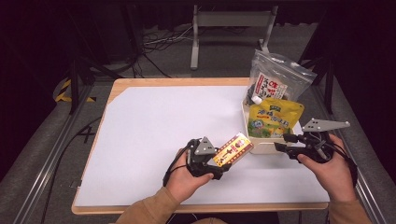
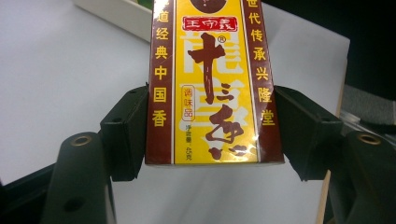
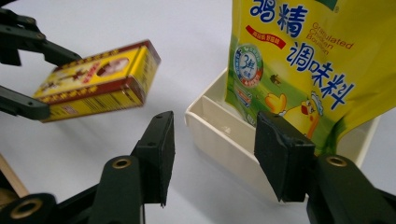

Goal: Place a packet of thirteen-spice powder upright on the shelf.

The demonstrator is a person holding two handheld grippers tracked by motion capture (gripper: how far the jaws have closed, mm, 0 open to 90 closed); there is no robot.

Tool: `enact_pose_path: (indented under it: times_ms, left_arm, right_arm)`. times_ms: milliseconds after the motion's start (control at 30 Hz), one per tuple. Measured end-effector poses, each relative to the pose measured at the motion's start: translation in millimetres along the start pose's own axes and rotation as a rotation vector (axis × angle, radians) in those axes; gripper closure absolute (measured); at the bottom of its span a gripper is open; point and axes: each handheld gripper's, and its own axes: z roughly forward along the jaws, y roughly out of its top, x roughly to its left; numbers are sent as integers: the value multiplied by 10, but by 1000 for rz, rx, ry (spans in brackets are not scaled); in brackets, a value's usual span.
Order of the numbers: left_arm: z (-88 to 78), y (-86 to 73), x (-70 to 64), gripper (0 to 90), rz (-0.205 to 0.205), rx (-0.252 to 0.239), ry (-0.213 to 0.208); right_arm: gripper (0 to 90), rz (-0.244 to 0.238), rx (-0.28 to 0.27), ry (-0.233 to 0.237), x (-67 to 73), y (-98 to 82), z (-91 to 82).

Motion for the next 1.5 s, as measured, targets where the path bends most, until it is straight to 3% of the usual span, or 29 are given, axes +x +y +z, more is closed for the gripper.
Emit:
enact_pose_path:
  times_ms: [433,633,800,1067,1500]
  left_arm:
    - [-99,-90,43,328,33,-129,36]
    - [-128,-116,11,328,68,-172,55]
    - [-133,-143,-26,328,95,-205,65]
    - [-132,-169,-41,327,119,-218,79]
    - [-142,-171,-42,327,124,-224,76]
  right_arm:
    - [454,-17,20,-4,34,88,-20]
    - [509,-11,21,46,63,186,-61]
    - [515,27,24,65,130,305,-91]
    - [516,8,54,99,230,505,-74]
    - [504,35,99,166,308,792,38]
